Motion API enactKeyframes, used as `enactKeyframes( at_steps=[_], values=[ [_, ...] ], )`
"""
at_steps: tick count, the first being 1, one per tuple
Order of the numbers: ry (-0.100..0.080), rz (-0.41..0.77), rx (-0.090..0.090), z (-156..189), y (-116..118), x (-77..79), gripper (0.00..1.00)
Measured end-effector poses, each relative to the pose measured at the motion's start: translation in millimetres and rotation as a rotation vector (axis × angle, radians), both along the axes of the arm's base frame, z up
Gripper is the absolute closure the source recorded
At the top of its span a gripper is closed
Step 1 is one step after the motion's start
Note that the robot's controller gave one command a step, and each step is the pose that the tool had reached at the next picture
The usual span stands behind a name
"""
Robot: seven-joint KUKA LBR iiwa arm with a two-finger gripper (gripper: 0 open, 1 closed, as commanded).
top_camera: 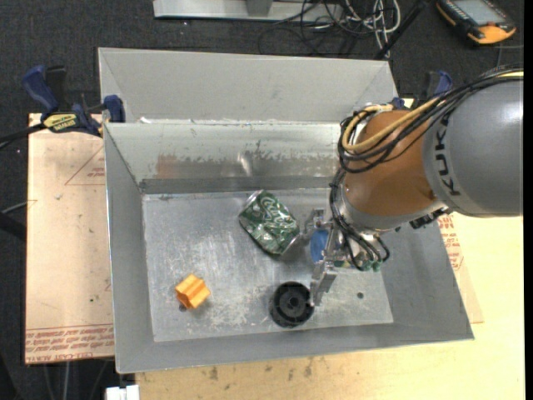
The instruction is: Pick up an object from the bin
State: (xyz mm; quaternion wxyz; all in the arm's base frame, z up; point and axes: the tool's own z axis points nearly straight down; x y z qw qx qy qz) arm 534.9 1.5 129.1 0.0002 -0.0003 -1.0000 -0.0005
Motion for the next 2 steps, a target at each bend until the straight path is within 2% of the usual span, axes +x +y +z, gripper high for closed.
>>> enactKeyframes(
  at_steps=[1,2],
  values=[
    [-0.007,0.088,-0.001,-30.1,16.8,63.4,0.00],
    [0.000,0.182,0.001,-36.8,23.0,104.3,0.00]
  ],
)
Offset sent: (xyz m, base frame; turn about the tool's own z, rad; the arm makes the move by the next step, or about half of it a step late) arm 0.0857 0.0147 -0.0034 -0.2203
